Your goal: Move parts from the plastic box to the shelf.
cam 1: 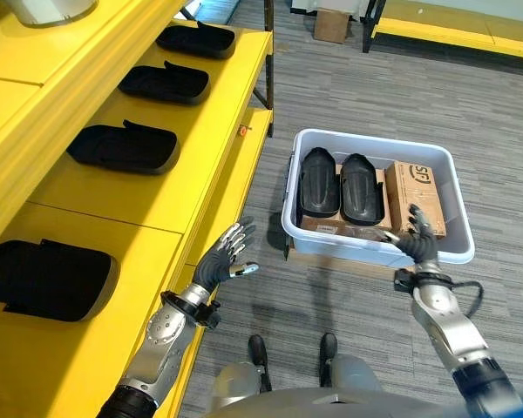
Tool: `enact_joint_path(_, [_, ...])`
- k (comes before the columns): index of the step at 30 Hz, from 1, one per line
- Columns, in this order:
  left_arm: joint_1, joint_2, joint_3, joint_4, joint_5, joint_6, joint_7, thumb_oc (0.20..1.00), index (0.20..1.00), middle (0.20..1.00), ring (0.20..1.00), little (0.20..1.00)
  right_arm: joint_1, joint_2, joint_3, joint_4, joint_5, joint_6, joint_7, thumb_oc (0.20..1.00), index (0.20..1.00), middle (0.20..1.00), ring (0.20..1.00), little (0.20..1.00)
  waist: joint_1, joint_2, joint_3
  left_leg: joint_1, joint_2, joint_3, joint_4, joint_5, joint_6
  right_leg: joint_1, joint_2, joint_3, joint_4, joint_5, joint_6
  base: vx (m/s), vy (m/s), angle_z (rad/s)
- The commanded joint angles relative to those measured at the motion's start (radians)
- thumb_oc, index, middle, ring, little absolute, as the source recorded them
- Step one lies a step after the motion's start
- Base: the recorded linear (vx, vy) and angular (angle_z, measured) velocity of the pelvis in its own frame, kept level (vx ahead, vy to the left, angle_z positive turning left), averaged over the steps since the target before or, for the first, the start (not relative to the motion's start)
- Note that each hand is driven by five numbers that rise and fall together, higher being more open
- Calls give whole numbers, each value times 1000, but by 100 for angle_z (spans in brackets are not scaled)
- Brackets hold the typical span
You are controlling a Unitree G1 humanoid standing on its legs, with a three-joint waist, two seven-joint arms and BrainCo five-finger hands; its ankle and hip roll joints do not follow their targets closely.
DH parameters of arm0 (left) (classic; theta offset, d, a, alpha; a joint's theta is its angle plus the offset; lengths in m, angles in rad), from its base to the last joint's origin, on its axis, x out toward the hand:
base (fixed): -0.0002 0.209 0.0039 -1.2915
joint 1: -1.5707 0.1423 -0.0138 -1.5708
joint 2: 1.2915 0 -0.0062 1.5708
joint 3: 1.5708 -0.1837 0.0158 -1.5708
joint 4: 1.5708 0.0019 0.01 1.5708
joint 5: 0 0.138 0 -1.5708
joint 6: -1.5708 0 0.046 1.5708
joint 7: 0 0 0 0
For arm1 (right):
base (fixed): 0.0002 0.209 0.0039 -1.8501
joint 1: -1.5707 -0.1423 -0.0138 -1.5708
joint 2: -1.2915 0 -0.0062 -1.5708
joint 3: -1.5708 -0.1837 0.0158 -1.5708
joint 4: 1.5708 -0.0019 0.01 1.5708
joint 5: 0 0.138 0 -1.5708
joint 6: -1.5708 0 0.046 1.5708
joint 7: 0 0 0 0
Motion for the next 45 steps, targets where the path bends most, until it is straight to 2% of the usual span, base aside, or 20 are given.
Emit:
enact_joint_path(1, [11, -9, -14, -17, 46, -49, 11, 1000, 1000, 1000, 1000, 1000, -15, 4, -42, 10, -28, -23, -40, 1000, 1000, 1000, 1000, 1000, 15, 7, 1, -17, 16, -46, 10, -10, -9, 12, -3, -52, 259, 29, 31, 147, -187, -30])
enact_joint_path(2, [7, -6, -22, -12, 28, -48, 29, 1000, 1000, 1000, 1000, 1000, -20, 20, -33, 33, -38, -33, -31, 1000, 1000, 1000, 1000, 1000, 17, 9, 11, 5, 39, -20, 16, -5, -19, 28, -76, -79, 151, 68, 20, 171, -309, -11])
enact_joint_path(4, [-2, 6, -31, -14, 19, -44, 33, 1000, 1000, 1000, 1000, 1000, -23, 29, -25, 45, -45, -42, -32, 1000, 1000, 1000, 1000, 1000, 12, 4, 12, 25, 55, -18, 20, -16, -34, 45, -139, -68, -6, 145, 40, 128, -388, -9])
enact_joint_path(6, [-9, 16, -44, -22, 11, -41, 40, 1000, 1000, 1000, 1000, 1000, -20, 37, -24, 40, -43, -33, -31, 1000, 1000, 1000, 1000, 1000, -2, -8, 13, 41, 69, -30, 14, -28, -47, 29, -196, -10, -131, 254, 79, 169, -428, -15])
enact_joint_path(9, [0, 22, -55, -27, -5, -48, 54, 1000, 1000, 1000, 1000, 1000, -17, 50, -23, 37, -49, -24, -27, 1000, 1000, 1000, 1000, 1000, -10, -15, 18, 70, 99, -32, 12, -51, -65, 16, -242, 32, -232, 342, 115, 212, -417, 10])
enact_joint_path(10, [17, 14, -55, -18, -5, -65, 63, 1000, 1000, 1000, 1000, 1000, -11, 52, -22, 26, -54, -15, -16, 1000, 1000, 1000, 1000, 1000, -9, -12, 16, 86, 131, -26, 11, -49, -88, 42, -237, 10, -280, 298, 120, 438, -742, 25])
enact_joint_path(11, [41, -1, -47, -27, -9, -61, 81, 1000, 1000, 1000, 1000, 1000, -9, 38, -23, 3, -57, 6, -10, 1000, 1000, 1000, 1000, 1000, -2, -9, 7, 73, 164, -42, 12, -20, -119, 82, -198, -17, -304, 231, 112, 411, -737, 28])
enact_joint_path(14, [42, -7, -36, -43, -65, -59, 69, 1000, 1000, 1000, 1000, 1000, -36, 4, -19, 5, -56, 2, -13, 1000, 1000, 1000, 1000, 1000, 7, -2, 6, 28, 211, -60, 8, 26, -155, 81, -148, -32, -277, 146, 89, 108, -399, 25])
enact_joint_path(16, [41, -18, -38, -45, -47, -66, 57, 1000, 1000, 1000, 1000, 1000, -53, -9, -14, 11, -59, -3, -19, 1000, 1000, 1000, 1000, 1000, 9, 4, 10, 16, 233, -73, 2, 49, -165, 74, -122, -36, -255, 116, 69, -6, -248, -10])
enact_joint_path(18, [11, -21, -47, -30, -44, -73, 21, 1000, 1000, 1000, 1000, 1000, -111, -44, -10, 47, -63, -31, -28, 1000, 1000, 1000, 1000, 1000, 6, 16, 33, -22, 296, -67, 9, 102, -189, 49, -89, -69, -196, 63, 20, -28, -299, -17])
enact_joint_path(22, [-33, -39, -88, -2, -21, -69, 12, 1000, 1000, 1000, 1000, 1000, -180, -51, 13, 132, -42, -15, -50, 1000, 1000, 1000, 1000, 1000, -6, 46, 44, -31, 338, -69, 21, 190, -213, 27, -64, -71, -155, 30, -15, 45, -88, -2])
enact_joint_path(25, [-72, -39, -127, 16, -13, -79, 25, 1000, 1000, 1000, 1000, 1000, -218, -51, 23, 171, -66, -41, -60, 1000, 1000, 1000, 1000, 1000, -25, 73, 55, -40, 342, -62, 36, 218, -218, 8, -64, -66, -121, 11, -32, 56, 30, -5])
enact_joint_path(30, [-123, -27, -148, 17, -25, -68, 97, 1000, 1000, 1000, 1000, 1000, -231, -59, 34, 164, -118, -68, -12, 1000, 1000, 1000, 1000, 1000, -57, 114, 63, -27, 297, -48, 79, 175, -200, -35, -85, -49, -28, -32, -47, 60, -37, 2])
enact_joint_path(31, [-110, -25, -132, 14, -42, -68, 109, 1000, 1000, 1000, 1000, 1000, -210, -59, 34, 140, -131, -72, 8, 1000, 1000, 1000, 1000, 1000, -67, 118, 61, -13, 286, -20, 129, 163, -195, -29, -91, -69, -8, -54, -62, 81, -130, 5])
enact_joint_path(33, [-110, -32, -102, 25, -95, -61, 66, 1000, 1000, 1000, 1000, 1000, -154, -55, 37, 107, -161, -90, -33, 1000, 1000, 1000, 1000, 1000, -73, 134, 77, -113, 304, 25, 305, 230, -233, 28, -76, -125, -17, -110, -94, 156, -143, 28])
enact_joint_path(36, [-99, -46, -89, 38, -106, -75, 51, 1000, 1000, 1000, 1000, 1000, -139, -46, 50, 107, -142, -107, -48, 1000, 1000, 1000, 1000, 1000, -63, 150, 93, -150, 289, 11, 203, 273, -217, 44, -60, -112, -34, -93, -89, 131, 180, 40])
enact_joint_path(37, [-72, -65, -81, 14, -68, -68, 69, 1000, 1000, 1000, 1000, 1000, -131, -26, 76, 89, -127, -118, -57, 1000, 1000, 1000, 1000, 1000, -35, 131, 106, -198, 285, -76, 104, 298, -206, 73, -68, -70, -53, -90, -74, 250, 424, -36])
enact_joint_path(38, [-62, -66, -73, 4, -69, -54, 78, 1000, 1000, 1000, 1000, 1000, -136, -19, 83, 88, -120, -121, -38, 1000, 1000, 1000, 1000, 1000, -22, 124, 104, -185, 274, -115, 68, 242, -194, 65, -75, -48, -41, -93, -62, 228, 406, -41])
enact_joint_path(42, [-69, -65, -86, 34, -56, -49, 83, 1000, 1000, 1000, 1000, 1000, -144, 0, 92, 88, -84, -123, -39, 1000, 1000, 1000, 1000, 1000, -21, 113, 91, -118, 247, -77, 41, 158, -184, 74, -84, -58, -40, -78, -46, 138, 173, -90])
enact_joint_path(45, [-69, -56, -105, 48, -60, -69, 82, 1000, 1000, 1000, 1000, 1000, -168, 4, 90, 87, -109, -123, -40, 1000, 1000, 1000, 1000, 1000, -16, 112, 94, -101, 226, -85, 38, 137, -176, 68, -87, -47, -41, -67, -38, 101, 123, 8])
